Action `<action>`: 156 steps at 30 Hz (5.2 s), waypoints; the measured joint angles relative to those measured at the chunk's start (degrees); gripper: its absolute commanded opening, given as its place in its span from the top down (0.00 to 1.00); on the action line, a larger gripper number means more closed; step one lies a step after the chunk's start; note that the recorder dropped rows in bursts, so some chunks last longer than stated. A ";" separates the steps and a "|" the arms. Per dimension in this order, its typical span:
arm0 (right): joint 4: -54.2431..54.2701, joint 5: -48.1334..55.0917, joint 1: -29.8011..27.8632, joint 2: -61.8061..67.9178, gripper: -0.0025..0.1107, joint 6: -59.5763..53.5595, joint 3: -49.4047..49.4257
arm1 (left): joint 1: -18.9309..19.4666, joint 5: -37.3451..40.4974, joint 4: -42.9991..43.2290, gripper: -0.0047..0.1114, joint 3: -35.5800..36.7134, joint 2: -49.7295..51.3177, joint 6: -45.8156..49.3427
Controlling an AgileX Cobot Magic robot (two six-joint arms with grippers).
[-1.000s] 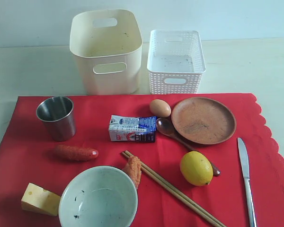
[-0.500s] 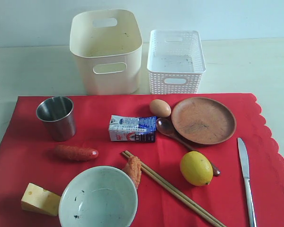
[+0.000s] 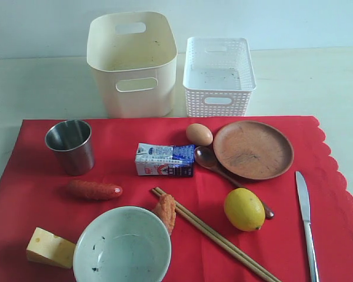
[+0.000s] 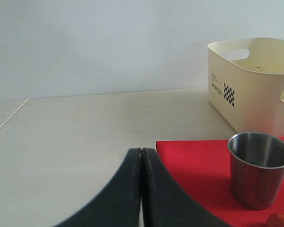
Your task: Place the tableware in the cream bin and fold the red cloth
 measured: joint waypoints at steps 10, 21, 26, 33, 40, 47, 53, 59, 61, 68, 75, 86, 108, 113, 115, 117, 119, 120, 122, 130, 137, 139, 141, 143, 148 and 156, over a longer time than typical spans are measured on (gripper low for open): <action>-2.74 -3.79 0.00 9.80 0.98 -2.47 -5.92 | 0.00 0.00 0.00 0.96 0.00 0.00 0.00; -3.10 3.64 11.06 52.11 0.94 -6.83 -16.21 | 0.00 0.00 0.00 0.96 0.00 0.00 0.00; -3.00 4.22 21.11 67.17 0.71 -7.67 -21.85 | 0.00 0.00 0.00 0.96 0.00 0.00 0.00; -6.01 4.59 29.50 74.87 0.38 -8.06 -25.84 | 0.00 0.00 0.00 0.96 0.00 0.00 0.00; -6.43 6.10 34.94 76.52 0.31 -13.52 -26.22 | 0.00 0.00 0.00 0.96 0.00 0.00 0.00; -7.42 6.14 35.77 84.32 0.33 -15.10 -26.56 | 0.00 0.00 0.00 0.96 0.00 0.00 0.00; -7.52 5.92 35.77 88.01 0.55 -16.03 -28.19 | 0.00 0.00 0.00 0.96 0.00 0.00 0.00; -7.52 5.68 35.77 88.33 0.79 -16.44 -28.53 | 0.00 0.00 0.00 0.96 0.00 0.00 0.00; -7.52 5.68 35.77 88.33 0.87 -16.44 -28.53 | 0.00 0.00 0.00 0.96 0.00 0.00 0.00; -7.52 8.49 35.77 86.25 0.98 -16.57 -28.53 | 0.00 0.00 0.00 0.96 0.00 0.00 0.00; -7.52 5.69 35.77 73.47 0.98 -16.57 -28.53 | 0.00 0.00 0.00 0.96 0.00 0.00 0.00; -7.39 -14.91 29.44 70.38 0.98 -22.72 -36.58 | 0.00 0.00 0.00 0.96 0.00 0.00 0.00; -7.28 -5.87 19.64 112.77 0.98 -24.62 -71.89 | 0.00 0.00 0.00 0.96 0.00 0.00 0.00; -7.28 -5.87 19.64 112.77 0.98 -24.62 -71.89 | 0.00 0.00 0.00 0.96 0.00 0.00 0.00; -7.28 -5.87 19.64 112.77 0.98 -24.62 -71.89 | 0.00 0.00 0.00 0.96 0.00 0.00 0.00; -7.28 -5.97 19.64 112.77 0.98 -24.62 -71.89 | 0.00 0.00 0.00 0.96 0.00 0.00 0.00; -7.28 -6.19 19.64 112.77 0.98 -24.63 -71.89 | 0.00 0.00 0.00 0.96 0.00 0.00 0.00; -7.28 -6.28 19.64 112.77 0.98 -24.63 -71.89 | 0.00 0.00 0.00 0.96 0.00 0.00 0.00; -7.28 -6.43 19.64 112.77 0.94 -24.63 -71.89 | 0.00 0.00 0.00 0.96 0.00 0.00 0.00; -7.28 -7.94 19.64 114.06 0.35 -24.64 -71.89 | 0.00 0.00 0.00 0.96 0.00 0.00 0.00; -7.16 1.12 19.64 109.07 0.36 -22.85 -71.89 | 0.00 0.00 0.00 0.96 0.00 0.00 0.00; -7.16 4.68 19.64 105.11 0.46 -22.85 -71.89 | 0.00 0.00 0.00 0.96 0.00 0.00 0.00; -7.16 8.83 19.64 101.19 0.58 -22.85 -71.89 | 0.00 0.00 0.00 0.96 0.00 0.00 0.00; -7.27 12.50 19.64 98.24 0.71 -22.73 -71.89 | 0.00 0.00 0.00 0.96 0.00 0.00 0.00; -6.63 19.04 19.64 88.92 0.98 -22.29 -70.69 | 0.00 0.00 0.00 0.96 0.00 0.00 0.00; -1.96 16.29 23.77 70.91 0.98 -22.29 -52.57 | 0.00 0.00 0.00 0.96 0.00 0.00 0.00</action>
